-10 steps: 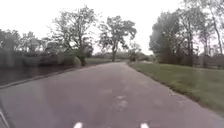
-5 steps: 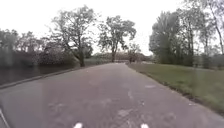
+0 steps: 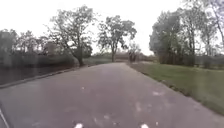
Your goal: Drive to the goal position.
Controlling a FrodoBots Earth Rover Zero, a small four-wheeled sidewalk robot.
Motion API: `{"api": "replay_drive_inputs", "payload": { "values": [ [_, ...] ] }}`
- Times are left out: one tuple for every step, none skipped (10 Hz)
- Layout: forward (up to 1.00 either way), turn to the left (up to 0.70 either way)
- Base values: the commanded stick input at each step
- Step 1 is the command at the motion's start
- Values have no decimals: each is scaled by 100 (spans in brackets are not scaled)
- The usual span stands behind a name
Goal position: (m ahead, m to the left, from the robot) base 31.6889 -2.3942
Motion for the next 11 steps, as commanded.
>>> {"api": "replay_drive_inputs", "payload": {
  "values": [
    [100, 0],
    [100, 0],
    [100, 0],
    [100, 0],
    [100, 16],
    [100, 35],
    [100, 39],
    [100, 5],
    [100, 0],
    [100, 0],
    [100, 0]
  ]
}}
